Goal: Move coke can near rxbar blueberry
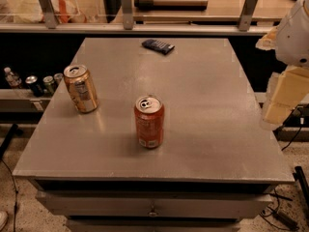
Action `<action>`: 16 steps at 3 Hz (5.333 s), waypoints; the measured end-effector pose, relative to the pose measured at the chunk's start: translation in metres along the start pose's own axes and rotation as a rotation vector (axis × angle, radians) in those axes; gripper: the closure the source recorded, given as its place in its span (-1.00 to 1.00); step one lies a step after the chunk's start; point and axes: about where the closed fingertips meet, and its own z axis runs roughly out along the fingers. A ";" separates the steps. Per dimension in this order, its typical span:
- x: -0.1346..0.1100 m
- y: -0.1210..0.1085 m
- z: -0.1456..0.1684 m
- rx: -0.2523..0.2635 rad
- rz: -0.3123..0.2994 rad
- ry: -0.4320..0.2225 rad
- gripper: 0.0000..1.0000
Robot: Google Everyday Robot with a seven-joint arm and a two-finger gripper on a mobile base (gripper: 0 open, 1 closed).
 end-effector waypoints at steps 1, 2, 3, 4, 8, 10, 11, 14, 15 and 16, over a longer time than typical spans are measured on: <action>0.000 0.000 0.000 0.000 0.000 0.000 -1.00; -0.002 0.000 0.000 0.001 -0.001 -0.017 -1.00; -0.010 0.004 0.015 -0.042 -0.005 -0.082 -1.00; -0.018 0.007 0.039 -0.117 -0.005 -0.182 -1.00; -0.038 0.017 0.062 -0.223 0.027 -0.447 -1.00; -0.072 0.036 0.087 -0.315 0.015 -0.799 -1.00; -0.085 0.045 0.098 -0.324 0.015 -0.923 -1.00; -0.131 0.061 0.111 -0.398 -0.010 -1.168 -1.00; -0.146 0.066 0.110 -0.408 -0.020 -1.189 -1.00; -0.158 0.072 0.111 -0.430 -0.026 -1.212 -1.00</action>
Offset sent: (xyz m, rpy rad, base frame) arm 0.0011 0.0036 -0.0056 0.0361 0.0102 0.0123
